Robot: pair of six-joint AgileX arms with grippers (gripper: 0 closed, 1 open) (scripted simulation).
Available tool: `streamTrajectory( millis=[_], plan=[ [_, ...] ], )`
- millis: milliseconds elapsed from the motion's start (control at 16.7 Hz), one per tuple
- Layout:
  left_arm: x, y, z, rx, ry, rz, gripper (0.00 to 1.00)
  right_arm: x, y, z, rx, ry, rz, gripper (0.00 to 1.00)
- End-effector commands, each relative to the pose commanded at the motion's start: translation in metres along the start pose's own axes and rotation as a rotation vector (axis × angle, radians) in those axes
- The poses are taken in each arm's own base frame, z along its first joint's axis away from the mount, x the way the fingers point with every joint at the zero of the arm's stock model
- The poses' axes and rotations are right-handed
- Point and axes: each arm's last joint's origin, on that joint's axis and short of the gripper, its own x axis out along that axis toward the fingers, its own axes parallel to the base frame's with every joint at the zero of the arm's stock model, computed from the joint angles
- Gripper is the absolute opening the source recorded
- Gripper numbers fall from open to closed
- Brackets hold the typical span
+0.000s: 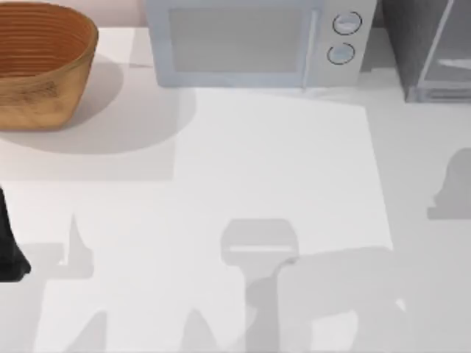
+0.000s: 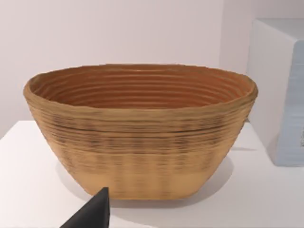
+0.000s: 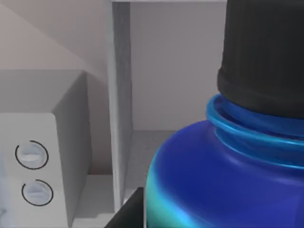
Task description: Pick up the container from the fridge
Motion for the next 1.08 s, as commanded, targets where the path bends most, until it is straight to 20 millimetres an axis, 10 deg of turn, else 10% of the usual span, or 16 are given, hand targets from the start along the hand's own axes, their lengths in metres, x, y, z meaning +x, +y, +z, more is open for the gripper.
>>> streamTrajectory(
  millis=[540,1080],
  plan=[
    [0.0,0.0,0.0,0.0,0.0,0.0,1.0,-0.054,0.01,-0.064,0.001,0.015,0.006,0.0],
    [0.0,0.0,0.0,0.0,0.0,0.0,1.0,-0.054,0.012,-0.063,-0.001,0.008,0.004,0.0]
  ],
)
